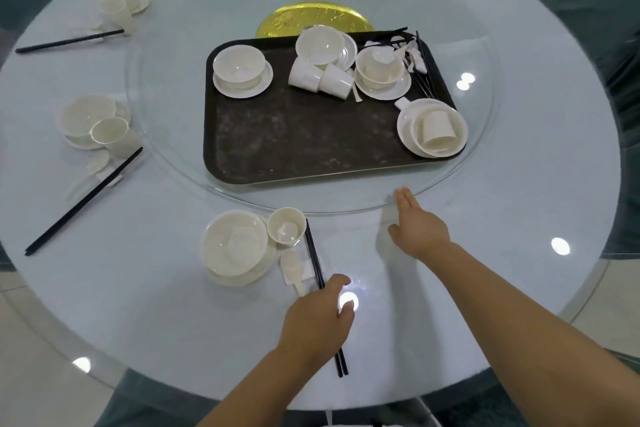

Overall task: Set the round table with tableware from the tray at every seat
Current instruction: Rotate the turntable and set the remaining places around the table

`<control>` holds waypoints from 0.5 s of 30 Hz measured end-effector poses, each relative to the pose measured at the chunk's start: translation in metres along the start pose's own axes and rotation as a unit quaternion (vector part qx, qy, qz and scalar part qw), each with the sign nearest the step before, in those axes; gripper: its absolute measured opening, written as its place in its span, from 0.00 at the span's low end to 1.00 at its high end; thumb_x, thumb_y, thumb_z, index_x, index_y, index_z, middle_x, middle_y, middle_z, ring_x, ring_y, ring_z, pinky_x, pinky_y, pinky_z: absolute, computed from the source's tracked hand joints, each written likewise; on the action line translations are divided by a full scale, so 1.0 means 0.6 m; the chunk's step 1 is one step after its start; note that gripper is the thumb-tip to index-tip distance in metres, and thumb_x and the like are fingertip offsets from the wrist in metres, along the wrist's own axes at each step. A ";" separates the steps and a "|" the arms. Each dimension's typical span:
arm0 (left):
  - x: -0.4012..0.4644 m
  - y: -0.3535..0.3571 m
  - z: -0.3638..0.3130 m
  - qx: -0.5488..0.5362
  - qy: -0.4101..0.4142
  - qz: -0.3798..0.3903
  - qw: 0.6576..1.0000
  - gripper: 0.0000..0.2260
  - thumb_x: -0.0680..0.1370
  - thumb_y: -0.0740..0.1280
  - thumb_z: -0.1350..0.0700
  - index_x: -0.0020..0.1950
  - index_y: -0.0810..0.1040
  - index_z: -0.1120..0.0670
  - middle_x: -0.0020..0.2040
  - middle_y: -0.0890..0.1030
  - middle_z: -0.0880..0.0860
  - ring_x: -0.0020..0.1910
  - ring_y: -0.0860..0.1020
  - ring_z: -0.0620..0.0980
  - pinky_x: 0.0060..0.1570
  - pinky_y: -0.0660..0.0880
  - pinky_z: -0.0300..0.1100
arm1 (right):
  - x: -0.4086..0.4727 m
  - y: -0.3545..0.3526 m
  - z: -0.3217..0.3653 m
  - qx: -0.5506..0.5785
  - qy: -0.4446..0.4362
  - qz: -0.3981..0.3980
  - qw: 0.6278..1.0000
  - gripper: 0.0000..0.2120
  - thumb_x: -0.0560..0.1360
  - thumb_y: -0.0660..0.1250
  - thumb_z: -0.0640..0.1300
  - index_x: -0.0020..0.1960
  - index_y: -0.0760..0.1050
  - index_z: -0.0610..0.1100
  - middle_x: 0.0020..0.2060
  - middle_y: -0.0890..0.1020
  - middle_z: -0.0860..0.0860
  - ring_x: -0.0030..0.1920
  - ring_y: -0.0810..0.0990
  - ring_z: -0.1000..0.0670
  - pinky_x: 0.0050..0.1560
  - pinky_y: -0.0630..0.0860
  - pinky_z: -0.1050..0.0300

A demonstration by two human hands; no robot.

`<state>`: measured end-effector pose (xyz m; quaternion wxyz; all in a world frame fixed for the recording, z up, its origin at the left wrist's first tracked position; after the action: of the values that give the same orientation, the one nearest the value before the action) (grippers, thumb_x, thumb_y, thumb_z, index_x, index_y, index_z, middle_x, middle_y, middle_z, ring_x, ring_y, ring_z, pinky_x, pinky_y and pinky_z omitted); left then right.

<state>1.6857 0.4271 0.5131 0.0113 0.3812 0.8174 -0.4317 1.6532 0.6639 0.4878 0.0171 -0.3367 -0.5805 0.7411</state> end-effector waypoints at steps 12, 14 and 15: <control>0.002 -0.032 -0.049 -0.056 0.010 -0.037 0.998 0.13 0.81 0.60 0.49 0.65 0.71 0.46 0.31 0.77 0.50 0.34 0.77 0.46 0.40 0.76 0.43 | -0.098 0.010 -0.036 0.080 -0.006 -0.044 0.996 0.33 0.81 0.58 0.50 0.80 0.46 0.46 0.79 0.47 0.53 0.66 0.74 0.44 0.58 0.73 0.51; -0.004 -0.031 -0.063 -0.054 0.010 -0.054 0.997 0.13 0.80 0.61 0.48 0.64 0.71 0.45 0.32 0.78 0.49 0.34 0.77 0.43 0.39 0.75 0.39 | -0.112 0.006 -0.062 0.095 -0.006 -0.048 0.994 0.33 0.81 0.58 0.50 0.80 0.47 0.45 0.79 0.48 0.53 0.69 0.71 0.44 0.62 0.71 0.51; -0.008 -0.027 -0.073 -0.051 0.009 -0.060 0.997 0.12 0.80 0.61 0.47 0.64 0.71 0.44 0.33 0.78 0.49 0.34 0.77 0.42 0.37 0.74 0.37 | -0.119 0.003 -0.077 0.104 -0.005 -0.049 0.993 0.33 0.81 0.58 0.50 0.80 0.48 0.45 0.79 0.49 0.52 0.71 0.69 0.45 0.63 0.70 0.51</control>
<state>1.6922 0.4498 0.5535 -0.0029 0.3343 0.8597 -0.3862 1.7332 0.6727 0.5160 0.0854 -0.3004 -0.5161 0.7976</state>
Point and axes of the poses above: each hand's wrist, its own x-axis towards the middle knuckle, its own y-axis out of the palm, z = x × y, the point moved 7 cm from there along x, towards the middle knuckle
